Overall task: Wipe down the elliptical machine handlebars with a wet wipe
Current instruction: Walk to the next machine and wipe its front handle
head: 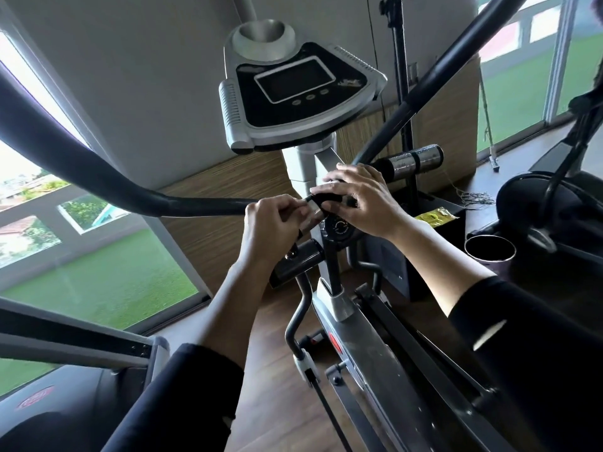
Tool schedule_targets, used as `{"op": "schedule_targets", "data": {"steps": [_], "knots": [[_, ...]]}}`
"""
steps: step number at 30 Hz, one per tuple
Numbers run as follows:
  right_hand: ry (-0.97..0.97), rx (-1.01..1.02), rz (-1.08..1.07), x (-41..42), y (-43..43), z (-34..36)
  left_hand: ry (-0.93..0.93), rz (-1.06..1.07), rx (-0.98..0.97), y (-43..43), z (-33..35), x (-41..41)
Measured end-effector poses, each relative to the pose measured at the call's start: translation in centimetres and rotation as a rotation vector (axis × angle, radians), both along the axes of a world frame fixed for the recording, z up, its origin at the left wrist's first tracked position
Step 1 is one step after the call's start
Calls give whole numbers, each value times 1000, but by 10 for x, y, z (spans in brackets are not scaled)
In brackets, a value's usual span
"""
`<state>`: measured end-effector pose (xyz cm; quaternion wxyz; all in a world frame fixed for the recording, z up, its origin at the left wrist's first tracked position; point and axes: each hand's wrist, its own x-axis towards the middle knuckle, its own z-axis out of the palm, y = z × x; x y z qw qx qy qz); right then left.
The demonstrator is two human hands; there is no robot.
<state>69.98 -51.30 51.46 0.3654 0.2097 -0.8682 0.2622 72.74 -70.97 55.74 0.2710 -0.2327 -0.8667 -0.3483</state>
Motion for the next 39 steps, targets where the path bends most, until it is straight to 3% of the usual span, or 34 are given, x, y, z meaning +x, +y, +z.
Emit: {"op": "schedule_targets", "data": {"steps": [20,28,39], "knots": [[57,-120,85,-10,2,-8,23,-40,-2,5,1,-1],[73,-97,99,-13,5,-10,221,-36,-66,-6,-18,3],[69,-127,139,-17,5,-15,312,72,-138,-1,-28,4]]}}
